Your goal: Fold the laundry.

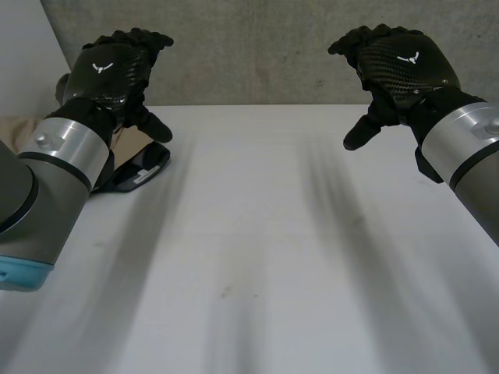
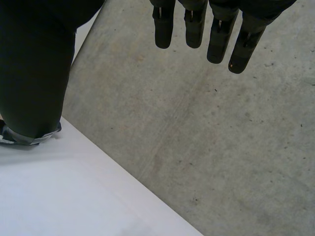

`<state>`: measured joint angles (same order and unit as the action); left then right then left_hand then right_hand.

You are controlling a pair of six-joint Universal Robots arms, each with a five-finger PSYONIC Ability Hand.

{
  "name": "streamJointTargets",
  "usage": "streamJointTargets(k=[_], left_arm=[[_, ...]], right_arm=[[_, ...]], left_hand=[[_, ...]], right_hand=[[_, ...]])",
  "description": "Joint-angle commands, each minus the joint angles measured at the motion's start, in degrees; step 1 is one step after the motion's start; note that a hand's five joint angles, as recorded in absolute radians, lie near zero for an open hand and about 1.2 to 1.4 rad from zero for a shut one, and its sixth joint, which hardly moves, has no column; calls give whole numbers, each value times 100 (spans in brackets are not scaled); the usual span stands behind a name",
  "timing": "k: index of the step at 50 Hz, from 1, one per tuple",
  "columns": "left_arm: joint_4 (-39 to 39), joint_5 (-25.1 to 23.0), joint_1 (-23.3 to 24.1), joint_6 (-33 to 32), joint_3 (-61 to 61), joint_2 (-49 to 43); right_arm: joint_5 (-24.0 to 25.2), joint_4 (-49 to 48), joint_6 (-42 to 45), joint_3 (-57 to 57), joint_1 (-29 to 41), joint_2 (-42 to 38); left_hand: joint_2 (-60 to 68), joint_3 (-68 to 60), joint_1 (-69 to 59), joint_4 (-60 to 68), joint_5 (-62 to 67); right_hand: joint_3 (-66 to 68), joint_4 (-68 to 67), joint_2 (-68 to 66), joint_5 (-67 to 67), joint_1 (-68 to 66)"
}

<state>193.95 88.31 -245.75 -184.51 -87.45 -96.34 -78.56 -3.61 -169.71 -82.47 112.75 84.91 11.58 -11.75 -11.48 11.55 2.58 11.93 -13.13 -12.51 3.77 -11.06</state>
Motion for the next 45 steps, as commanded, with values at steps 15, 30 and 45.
streamJointTargets(k=[15, 30, 45], left_arm=[[249, -297, -2169, -3203, 122, -1957], [372, -737, -2636, -4128, 1554, -3917], [1031, -631, -2487, -4084, 2145, -4403]], right_arm=[[-2, 9, 87, -24, 11, -53], [-11, 9, 219, -94, 11, -185], [-11, 0, 298, -121, 11, -211]], left_hand=[[-2, 19, -8, 1, -102], [486, -469, -496, 489, 386], [6842, -6825, -6852, 6845, 6742]], right_hand=[[-193, 313, 251, -377, 106], [-193, 313, 251, -377, 106], [-193, 313, 251, -377, 106]])
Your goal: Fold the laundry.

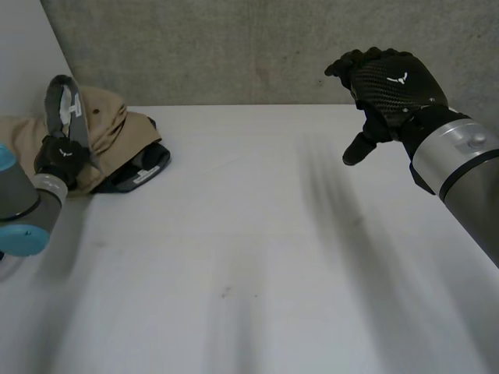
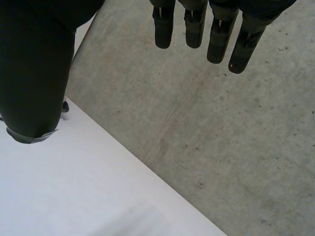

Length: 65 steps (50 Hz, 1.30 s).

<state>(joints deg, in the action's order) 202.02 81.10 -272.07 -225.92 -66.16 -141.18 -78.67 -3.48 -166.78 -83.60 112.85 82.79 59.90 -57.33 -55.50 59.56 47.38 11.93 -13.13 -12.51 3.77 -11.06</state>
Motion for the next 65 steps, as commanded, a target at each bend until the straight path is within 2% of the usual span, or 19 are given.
streamJointTargets(k=[1, 5, 7, 10, 12, 16, 21, 22, 23, 24, 25, 29, 38, 44, 50, 55, 58, 61, 65], left_arm=[[215, 99, 197, 109, -46, 212], [250, 81, 873, 565, -485, 1248], [241, 90, 1496, 1100, -783, 1925], [162, 72, 2007, 1532, -1012, 2401], [136, 55, 2578, 1901, -1284, 2814], [127, 2, 3492, 2358, -1724, 2974], [118, -112, 4406, 2658, -1883, 2342], [110, -199, 4678, 2649, -1822, 2132], [101, -226, 4785, 2649, -1787, 2051], [101, -244, 4873, 2658, -1734, 1981], [101, -244, 4900, 2701, -1699, 1963], [92, -192, 4716, 2711, -1549, 2068], [-311, 397, 3426, 2693, -1785, 3024], [-620, 406, 2792, 2640, -2453, 3641], [-690, 362, 2106, 2623, -3324, 4019], [-682, 336, 1824, 2509, -3342, 3827], [-681, 213, 1745, 2272, -3044, 3353], [-734, -102, 1640, 1913, -2527, 2835], [-778, -524, 1587, 1543, -1816, 2168]], right_arm=[[0, -21, 6, 1, 0, 0], [0, -12, 6, 28, -9, -17], [-17, -3, 6, 71, -9, -26], [-78, -3, -3, 133, -79, -17], [-157, 5, -3, 177, -97, -17], [-360, 67, 6, 291, -123, 0], [-404, 251, 6, 414, -281, 1], [-404, 339, 6, 458, -333, -17], [-404, 374, 6, 476, -351, -26], [-404, 409, 6, 493, -360, -52], [-404, 436, 6, 511, -369, -78], [-404, 559, 14, 590, -378, -316], [-334, 954, 611, 713, -308, -509], [-334, 1577, 1209, 722, -290, -650], [-333, 2167, 1640, 722, 149, -764], [-395, 2106, 1299, 748, 623, -1220], [-386, 1808, 465, 722, 773, -1589], [-404, 1421, -186, 634, 887, -1924], [-430, 1052, -416, 625, 1151, -2345]], left_hand=[[2010, -2267, -2450, 2044, 2262], [2010, -2267, -2450, 2044, 2262], [2010, -2267, -2450, 2044, 2262], [2010, -2267, -2450, 2044, 2262], [2010, -2267, -2450, 2044, 2262], [2010, -2267, -2450, 2044, 2262], [1780, -2036, -2219, 1813, 2031], [-1737, 1480, 1297, -1703, -1485], [-3537, 3280, 3097, -3504, -3285], [-4990, 4733, 4550, -4956, -4738], [-4990, 4733, 4550, -4956, -4738], [-4990, 4733, 4550, -4956, -4738], [-4951, 4694, 4512, -4918, -4700], [-4817, 4560, 4377, -4783, -4565], [-4682, 4426, 4243, -4649, -4431], [-4649, 4392, 4209, -4615, -4397], [-4380, 4124, 3941, -4347, -4129], [-4363, 4106, 3923, -4329, -4111], [-4363, 4106, 3923, -4329, -4111]], right_hand=[[-193, 313, 251, -377, 106], [-193, 313, 251, -377, 106], [-193, 313, 251, -377, 106], [-193, 313, 251, -377, 106], [-193, 313, 251, -377, 106], [-193, 313, 251, -377, 106], [-193, 313, 251, -377, 106], [-193, 313, 251, -377, 106], [-193, 313, 251, -377, 106], [-193, 313, 251, -377, 106], [-193, 313, 251, -377, 106], [-193, 313, 251, -377, 106], [-193, 313, 251, -377, 106], [-193, 313, 251, -377, 106], [-193, 313, 251, -377, 106], [-193, 313, 251, -377, 106], [-193, 313, 251, -377, 106], [-193, 313, 251, -377, 106], [-167, 288, 226, -352, 81]])
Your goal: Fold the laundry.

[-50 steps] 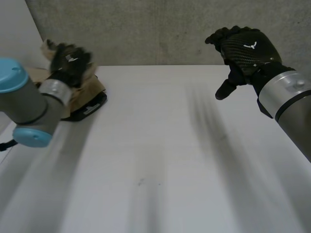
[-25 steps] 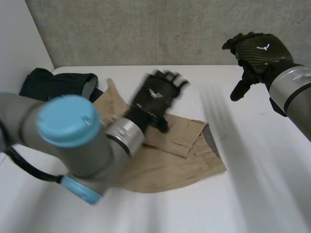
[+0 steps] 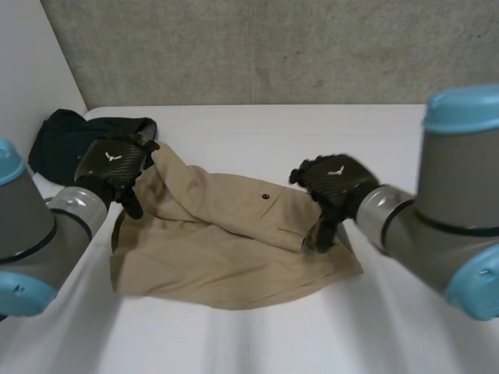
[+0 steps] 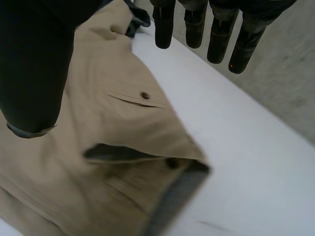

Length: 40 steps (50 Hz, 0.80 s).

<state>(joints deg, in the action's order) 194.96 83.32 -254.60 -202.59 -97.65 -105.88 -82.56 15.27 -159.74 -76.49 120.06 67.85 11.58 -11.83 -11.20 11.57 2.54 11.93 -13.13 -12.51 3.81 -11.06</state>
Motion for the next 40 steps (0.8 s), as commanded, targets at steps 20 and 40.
streamJointTargets(k=[20, 40], left_arm=[[-248, -870, -90, -1670, 3585, -3404], [-266, -598, 226, -1670, 4386, -3590]], right_arm=[[-727, -1659, -303, 319, 650, -1986], [-639, -1694, -320, 880, 641, -1751]], left_hand=[[1310, -1285, -1348, 1311, 1214], [6842, -6817, -6880, 6843, 6746]], right_hand=[[1564, -1443, -1506, 1376, -1651], [6807, -6687, -6749, 6619, -6894]])
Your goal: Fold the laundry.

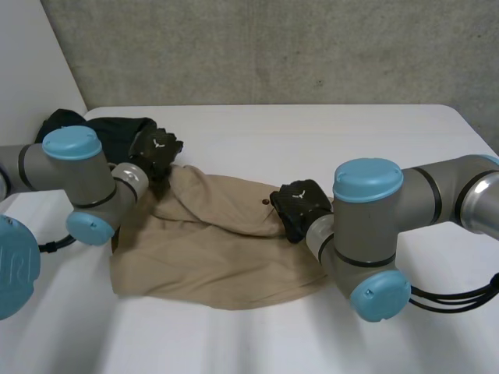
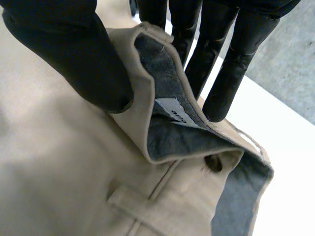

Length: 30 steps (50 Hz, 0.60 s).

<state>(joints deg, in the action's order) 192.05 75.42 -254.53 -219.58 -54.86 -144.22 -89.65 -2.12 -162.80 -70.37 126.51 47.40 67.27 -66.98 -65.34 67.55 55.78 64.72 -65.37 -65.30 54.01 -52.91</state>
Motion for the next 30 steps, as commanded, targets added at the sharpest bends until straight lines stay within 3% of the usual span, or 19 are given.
streamJointTargets(k=[1, 7, 15, 21, 30], left_arm=[[25, 288, 289, 64, 72, 428], [16, 570, 360, 345, -305, 1623], [-10, 597, 448, 1425, -868, 3819], [-150, 606, 448, 1593, -1141, 4762], [-1292, 676, 474, 1664, -1589, 5834]], right_arm=[[70, 62, -15, 287, -4, 383], [298, 465, 230, 549, -468, 1602], [764, 1283, 495, 1155, -803, 2799], [738, 1477, 504, 1517, -970, 2977], [861, 2988, 512, 1482, -1225, 3600]], left_hand=[[1273, -1302, -1466, 1245, 1422], [1273, -1302, -1466, 1245, 1422], [1273, -1302, -1466, 1245, 1422], [1273, -1302, -1466, 1245, 1422], [1273, -1302, -1466, 1245, 1422]], right_hand=[[1528, -1463, -1470, 1599, -2709], [1528, -1463, -1470, 1599, -2709], [1528, -1463, -1470, 1599, -2709], [1528, -1463, -1470, 1599, -2709], [1528, -1463, -1470, 1599, -2709]])
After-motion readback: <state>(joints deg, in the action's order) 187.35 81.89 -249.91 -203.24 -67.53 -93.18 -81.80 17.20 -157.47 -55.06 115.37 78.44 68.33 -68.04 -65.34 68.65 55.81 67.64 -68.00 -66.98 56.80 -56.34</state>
